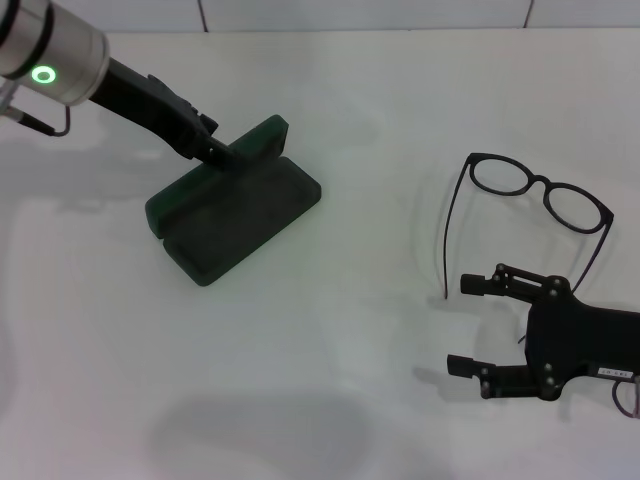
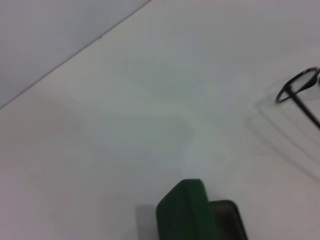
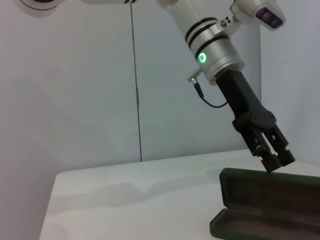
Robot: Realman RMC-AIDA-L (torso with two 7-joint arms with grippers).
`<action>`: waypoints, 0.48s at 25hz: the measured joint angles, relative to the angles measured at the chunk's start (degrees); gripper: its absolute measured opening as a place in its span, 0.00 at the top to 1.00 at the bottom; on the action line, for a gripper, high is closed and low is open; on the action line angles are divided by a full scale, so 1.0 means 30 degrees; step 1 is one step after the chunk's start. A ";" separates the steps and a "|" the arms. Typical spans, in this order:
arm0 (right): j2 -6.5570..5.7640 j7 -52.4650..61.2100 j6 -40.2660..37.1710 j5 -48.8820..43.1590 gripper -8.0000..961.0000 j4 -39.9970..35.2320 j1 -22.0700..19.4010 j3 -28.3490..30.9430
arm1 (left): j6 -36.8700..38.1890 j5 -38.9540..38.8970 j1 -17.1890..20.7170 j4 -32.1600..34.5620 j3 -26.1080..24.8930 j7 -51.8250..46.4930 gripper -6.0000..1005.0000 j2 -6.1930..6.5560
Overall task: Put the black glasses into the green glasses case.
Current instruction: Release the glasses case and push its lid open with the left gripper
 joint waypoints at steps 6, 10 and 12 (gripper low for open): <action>0.0001 0.0014 0.0020 0.0000 0.09 0.0028 0.0005 -0.0020 | -0.1070 0.0314 -0.0086 -0.0519 0.0973 -0.0103 0.31 -0.0028; 0.0001 0.0017 0.0033 0.0006 0.09 0.0056 0.0030 -0.0019 | -0.1400 0.0418 -0.0035 -0.0809 0.1225 -0.0116 0.31 -0.0029; 0.0001 0.0018 0.0051 0.0005 0.09 0.0059 0.0038 -0.0019 | -0.1564 0.0453 -0.0012 -0.0860 0.1435 -0.0119 0.31 -0.0032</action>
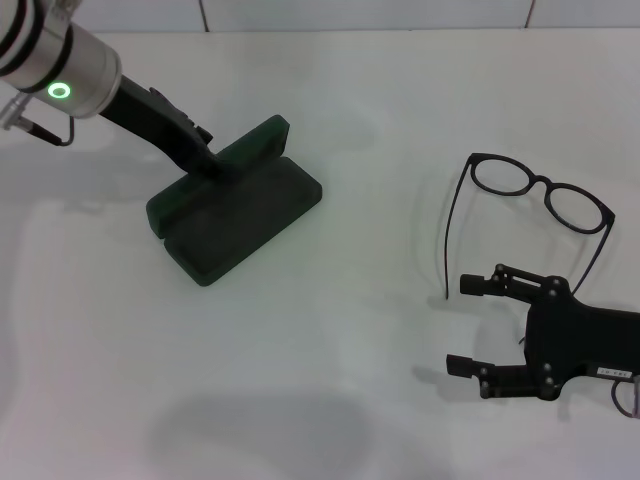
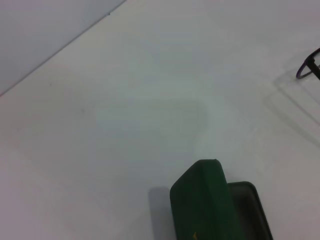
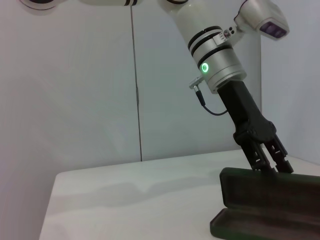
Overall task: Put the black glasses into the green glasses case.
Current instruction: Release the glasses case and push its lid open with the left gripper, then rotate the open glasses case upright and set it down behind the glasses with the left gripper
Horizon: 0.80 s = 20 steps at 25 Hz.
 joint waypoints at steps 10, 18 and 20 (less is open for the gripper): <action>0.0000 -0.0001 0.0113 0.0001 0.09 -0.0001 0.0045 0.0000 | -0.0686 0.0469 0.0116 0.0099 0.0697 0.0138 0.35 -0.0244; -0.0001 -0.0003 0.0114 0.0001 0.09 -0.0039 -0.0027 0.0001 | -0.0876 0.0441 0.0237 0.0173 0.0728 0.0348 0.65 -0.0303; -0.0002 -0.0003 0.0114 0.0002 0.09 -0.0064 -0.0042 0.0001 | -0.0842 0.0354 0.0270 0.0312 0.0729 0.0385 0.73 -0.0310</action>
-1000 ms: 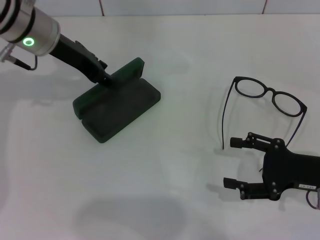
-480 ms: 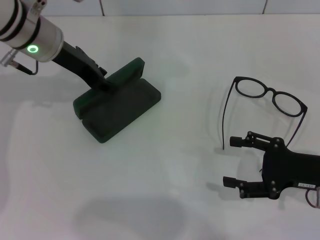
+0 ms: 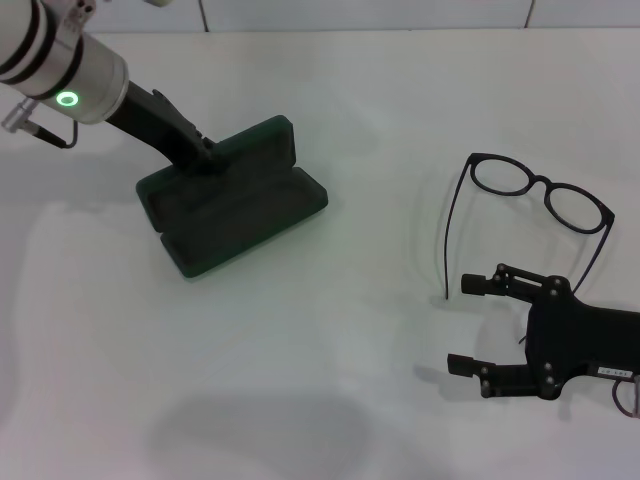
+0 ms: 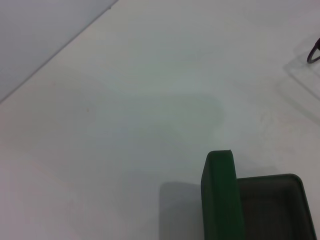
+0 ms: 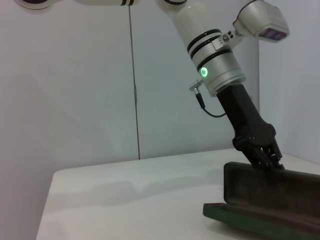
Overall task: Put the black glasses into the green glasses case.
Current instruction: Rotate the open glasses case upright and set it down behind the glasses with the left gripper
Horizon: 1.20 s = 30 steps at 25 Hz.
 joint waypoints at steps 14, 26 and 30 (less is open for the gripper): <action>-0.0028 -0.0001 0.0099 0.0025 0.09 0.0049 -0.0048 0.0000 | 0.1808 -0.3014 0.1912 0.2772 -0.0005 0.8516 0.80 -0.0803; 0.0002 0.0000 0.0099 -0.0002 0.09 0.0066 -0.0052 0.0001 | 0.1006 -0.2978 0.1913 0.2982 0.0705 1.1524 0.80 -0.1341; 0.0002 -0.0001 0.0050 -0.0004 0.09 0.0065 -0.0074 0.0001 | 0.0881 -0.2980 0.2093 0.3229 0.0977 1.1528 0.80 -0.1540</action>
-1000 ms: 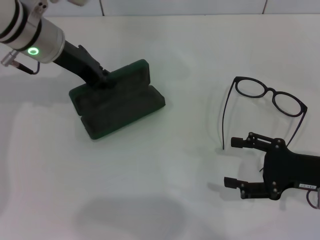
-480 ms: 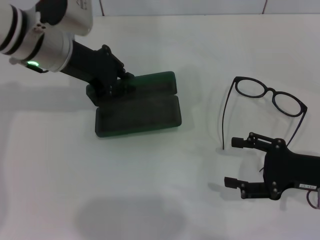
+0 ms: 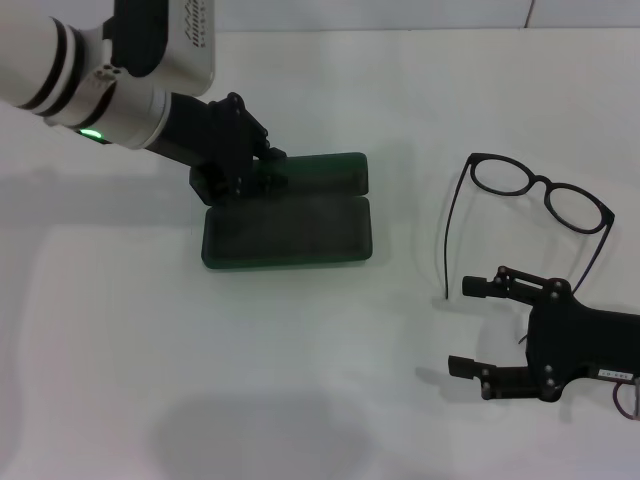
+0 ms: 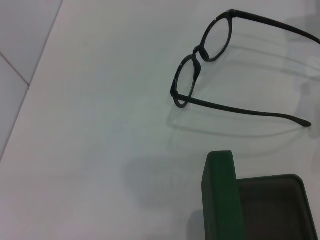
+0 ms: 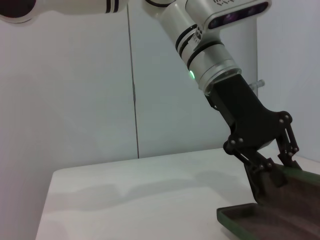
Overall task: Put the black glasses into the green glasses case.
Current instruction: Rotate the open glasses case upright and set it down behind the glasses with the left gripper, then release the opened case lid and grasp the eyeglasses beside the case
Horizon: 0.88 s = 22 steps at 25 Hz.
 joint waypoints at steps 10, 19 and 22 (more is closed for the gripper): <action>-0.0026 0.0000 -0.0039 -0.0027 0.09 0.0016 -0.0004 -0.0027 | -0.1942 -0.1133 0.2065 0.1457 0.2660 -0.0163 0.75 -0.0150; -0.0059 0.0204 -0.0023 -0.0028 0.09 0.0028 -0.0032 -0.0020 | -0.2363 -0.2425 0.2695 0.2482 0.3401 -0.1264 0.59 -0.0052; -0.0079 0.0210 -0.0046 -0.0029 0.09 0.0029 -0.0034 -0.0004 | -0.1692 -0.2554 0.2700 0.2573 0.2532 -0.2162 0.54 -0.0026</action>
